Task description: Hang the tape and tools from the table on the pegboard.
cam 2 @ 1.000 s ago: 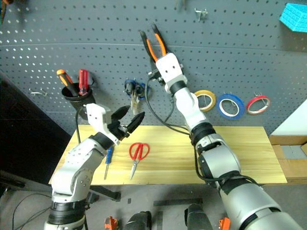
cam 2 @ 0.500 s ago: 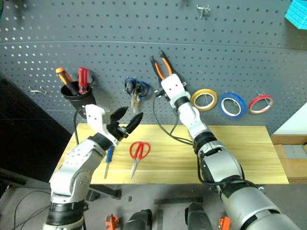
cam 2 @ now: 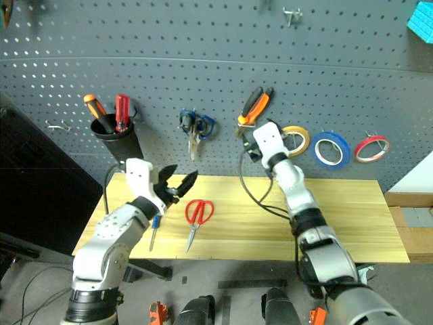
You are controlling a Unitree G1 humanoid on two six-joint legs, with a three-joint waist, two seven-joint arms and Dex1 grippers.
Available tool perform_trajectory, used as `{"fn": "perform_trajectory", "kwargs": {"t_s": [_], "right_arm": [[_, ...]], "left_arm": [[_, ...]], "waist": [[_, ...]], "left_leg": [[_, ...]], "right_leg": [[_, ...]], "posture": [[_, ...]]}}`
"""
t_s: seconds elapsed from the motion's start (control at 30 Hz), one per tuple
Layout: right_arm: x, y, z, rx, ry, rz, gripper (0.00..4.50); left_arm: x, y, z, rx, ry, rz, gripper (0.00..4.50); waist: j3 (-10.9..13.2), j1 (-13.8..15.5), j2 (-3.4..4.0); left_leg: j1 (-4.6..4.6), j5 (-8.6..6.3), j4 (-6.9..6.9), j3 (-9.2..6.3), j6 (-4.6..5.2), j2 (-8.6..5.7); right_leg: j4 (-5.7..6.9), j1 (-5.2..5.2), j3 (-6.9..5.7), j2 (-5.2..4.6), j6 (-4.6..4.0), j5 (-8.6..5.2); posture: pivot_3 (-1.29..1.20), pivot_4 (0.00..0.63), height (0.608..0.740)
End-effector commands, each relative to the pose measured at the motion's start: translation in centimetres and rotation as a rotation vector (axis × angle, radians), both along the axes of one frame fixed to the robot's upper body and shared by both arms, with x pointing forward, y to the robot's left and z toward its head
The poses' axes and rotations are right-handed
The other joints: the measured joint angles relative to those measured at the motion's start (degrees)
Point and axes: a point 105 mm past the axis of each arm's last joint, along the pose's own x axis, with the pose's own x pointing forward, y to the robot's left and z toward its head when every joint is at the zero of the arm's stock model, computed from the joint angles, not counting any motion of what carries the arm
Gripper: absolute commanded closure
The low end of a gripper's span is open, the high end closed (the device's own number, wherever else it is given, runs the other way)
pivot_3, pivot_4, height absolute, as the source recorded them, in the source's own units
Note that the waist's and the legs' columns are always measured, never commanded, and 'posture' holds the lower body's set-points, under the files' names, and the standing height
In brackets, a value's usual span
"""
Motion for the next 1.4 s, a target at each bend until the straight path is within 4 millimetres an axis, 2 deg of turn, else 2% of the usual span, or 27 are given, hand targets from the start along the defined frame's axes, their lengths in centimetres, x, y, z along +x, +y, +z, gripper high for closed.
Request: {"fn": "perform_trajectory", "kwargs": {"t_s": [0.03, 0.07, 0.1, 0.2, 0.27, 0.4, 0.57, 0.77, 0.97, 1.37, 1.4], "right_arm": [[-6.1, 2.7, -0.6, -0.009, 0.129, 0.327, 0.00], [-8.1, 3.2, -1.4, -0.016, 0.198, 0.408, 0.00], [-9.2, 3.4, -1.8, -0.021, 0.242, 0.446, 0.00], [-11.6, 3.5, -2.9, -0.041, 0.353, 0.505, 0.00], [-13.3, 3.6, -3.9, -0.071, 0.435, 0.544, 0.00], [-15.0, 4.0, -5.0, -0.112, 0.541, 0.585, 0.00], [-15.4, 4.3, -4.9, -0.130, 0.565, 0.595, 0.00], [-15.1, 4.0, -4.7, -0.145, 0.563, 0.580, 0.00], [-14.5, 3.9, -4.3, -0.147, 0.562, 0.574, 0.00], [-14.6, 4.3, -4.0, -0.117, 0.592, 0.593, 0.00], [-14.6, 4.3, -4.0, -0.118, 0.592, 0.594, 0.00]], "left_arm": [[-1.2, 1.9, -2.0, 0.026, 0.099, 0.079, 0.41], [-1.7, 2.5, -3.2, 0.045, 0.150, 0.107, 0.23], [-1.9, 2.9, -3.8, 0.058, 0.182, 0.124, 0.10], [-2.6, 3.7, -5.9, 0.071, 0.279, 0.172, 0.10], [-3.2, 4.3, -8.6, 0.092, 0.428, 0.239, 0.10], [-3.2, 3.0, -11.5, 0.090, 0.572, 0.241, 0.10], [-2.6, 2.2, -13.3, 0.072, 0.668, 0.254, 0.10], [-1.2, 1.7, -14.2, 0.052, 0.710, 0.289, 0.10], [-1.2, 1.1, -16.4, 0.071, 0.823, 0.283, 0.10], [-1.2, 2.3, -17.9, 0.165, 0.878, 0.228, 0.10], [-1.2, 2.3, -17.9, 0.161, 0.881, 0.225, 0.27]], "waist": [[0.0, -0.1, 0.01], [0.0, -0.2, 0.02], [0.0, -0.4, 0.02], [0.0, -0.9, 0.03], [0.0, -1.0, 0.00], [-0.1, -1.2, -0.16], [-0.2, -1.2, -0.19], [-0.2, -1.3, -0.19], [-0.2, -1.5, -0.19], [-0.3, -1.7, -0.04], [-0.3, -1.7, -0.02]], "left_leg": [[-0.01, 0.00, -0.01, 0.00, 0.00, 0.01], [0.04, -0.02, -0.02, 0.00, -0.01, 0.01], [0.01, -0.02, -0.03, 0.00, -0.01, 0.02], [0.00, -0.03, 0.01, 0.01, -0.01, 0.03], [0.04, -0.01, 0.12, -0.01, -0.02, 0.02], [0.25, 0.00, 0.29, -0.03, -0.02, 0.00], [0.12, 0.00, 0.37, -0.04, -0.03, -0.01], [0.04, -0.02, 0.20, -0.04, -0.04, -0.01], [0.07, -0.02, 0.20, -0.03, -0.04, -0.02], [0.23, -0.02, 0.21, -0.02, -0.04, -0.01], [0.23, -0.02, 0.21, -0.02, -0.04, -0.01]], "right_leg": [[-0.01, 0.00, -0.01, 0.00, 0.01, -0.01], [0.01, 0.03, 0.01, 0.00, 0.03, -0.06], [0.01, 0.02, 0.00, -0.01, 0.02, -0.08], [0.05, -0.04, -0.01, -0.01, 0.24, -0.38], [0.10, 0.02, -0.03, 0.00, 0.14, -0.40], [0.01, 0.35, -0.07, -0.03, -0.05, -0.51], [-0.01, 0.31, -0.09, -0.03, 0.01, -0.47], [-0.04, 0.18, -0.11, -0.02, 0.33, -0.36], [-0.02, 0.20, -0.10, -0.03, 0.34, -0.36], [-0.01, 0.33, -0.10, -0.03, 0.33, -0.36], [0.00, 0.33, -0.10, -0.03, 0.33, -0.36]], "posture": [[-0.05, 0.177, 0.740], [-0.05, 0.178, 0.740], [-0.05, 0.178, 0.740], [-0.07, 0.178, 0.740], [-0.07, 0.177, 0.740], [-0.09, 0.176, 0.740], [-0.11, 0.182, 0.740], [-0.12, 0.186, 0.740], [-0.13, 0.186, 0.740], [-0.14, 0.183, 0.740], [-0.14, 0.182, 0.740]]}}
